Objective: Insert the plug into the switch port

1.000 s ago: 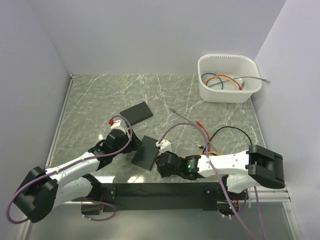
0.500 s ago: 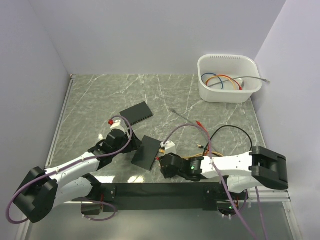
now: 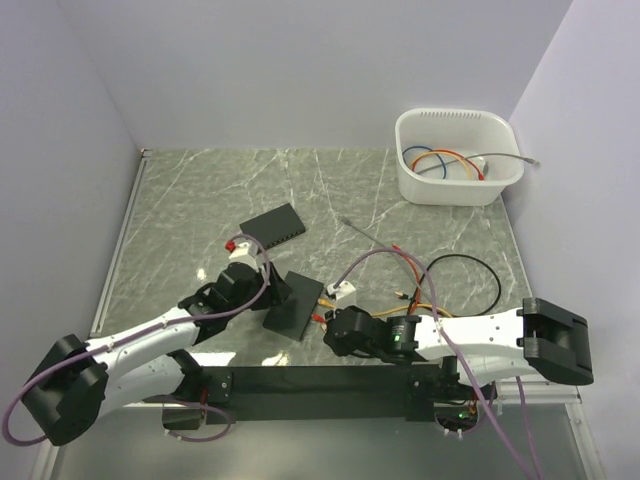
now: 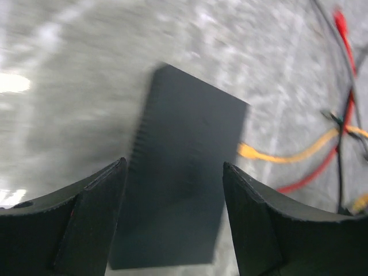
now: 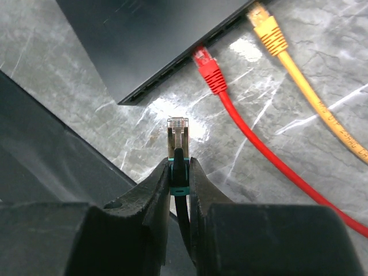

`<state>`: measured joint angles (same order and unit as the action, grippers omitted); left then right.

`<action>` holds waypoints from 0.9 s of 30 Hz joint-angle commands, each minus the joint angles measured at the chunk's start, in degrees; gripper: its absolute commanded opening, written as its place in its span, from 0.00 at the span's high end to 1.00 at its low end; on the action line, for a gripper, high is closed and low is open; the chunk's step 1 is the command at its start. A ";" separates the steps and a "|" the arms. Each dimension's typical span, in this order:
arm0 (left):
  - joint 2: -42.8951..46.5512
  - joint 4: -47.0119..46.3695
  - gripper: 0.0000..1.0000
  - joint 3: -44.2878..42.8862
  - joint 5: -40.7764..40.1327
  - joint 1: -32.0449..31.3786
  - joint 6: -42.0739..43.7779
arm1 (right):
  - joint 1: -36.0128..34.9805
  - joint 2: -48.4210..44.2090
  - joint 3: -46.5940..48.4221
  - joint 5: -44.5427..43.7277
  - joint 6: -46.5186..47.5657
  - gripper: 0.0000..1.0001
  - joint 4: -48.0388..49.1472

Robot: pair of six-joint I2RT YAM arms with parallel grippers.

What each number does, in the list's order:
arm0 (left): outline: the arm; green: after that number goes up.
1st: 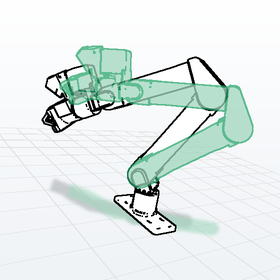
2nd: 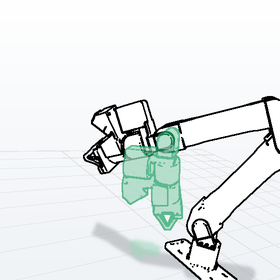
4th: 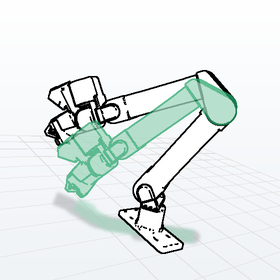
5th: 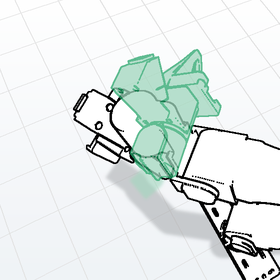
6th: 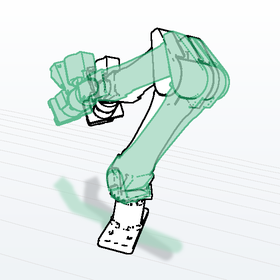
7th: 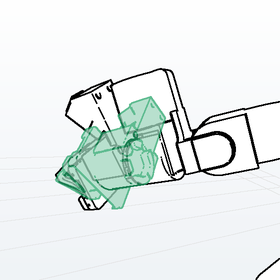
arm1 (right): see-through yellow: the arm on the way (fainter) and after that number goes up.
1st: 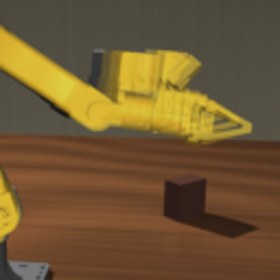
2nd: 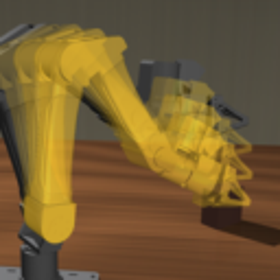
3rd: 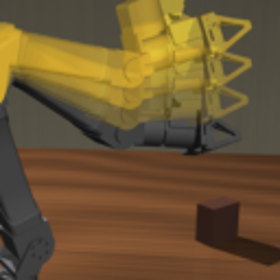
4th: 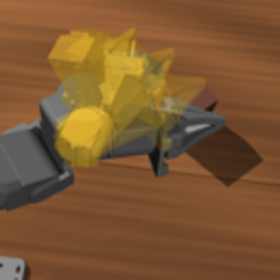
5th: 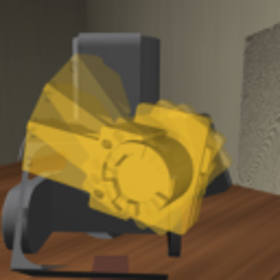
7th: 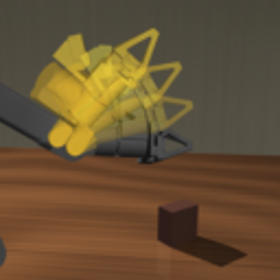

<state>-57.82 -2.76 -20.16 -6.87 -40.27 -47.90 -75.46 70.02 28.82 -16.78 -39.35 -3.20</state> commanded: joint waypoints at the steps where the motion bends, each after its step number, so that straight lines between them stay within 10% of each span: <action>1: 1.22 -2.86 0.28 -3.56 0.55 -5.58 -2.36 | -0.83 -0.32 1.41 -0.36 1.55 1.00 2.50; 27: -5.81 2.06 0.57 -14.20 -11.32 -21.87 -15.21 | -0.74 -7.18 8.18 -6.34 9.03 1.00 3.11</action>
<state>-63.72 -1.89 -31.77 -15.42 -61.56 -62.46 -75.79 63.05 34.50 -20.64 -31.14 -2.13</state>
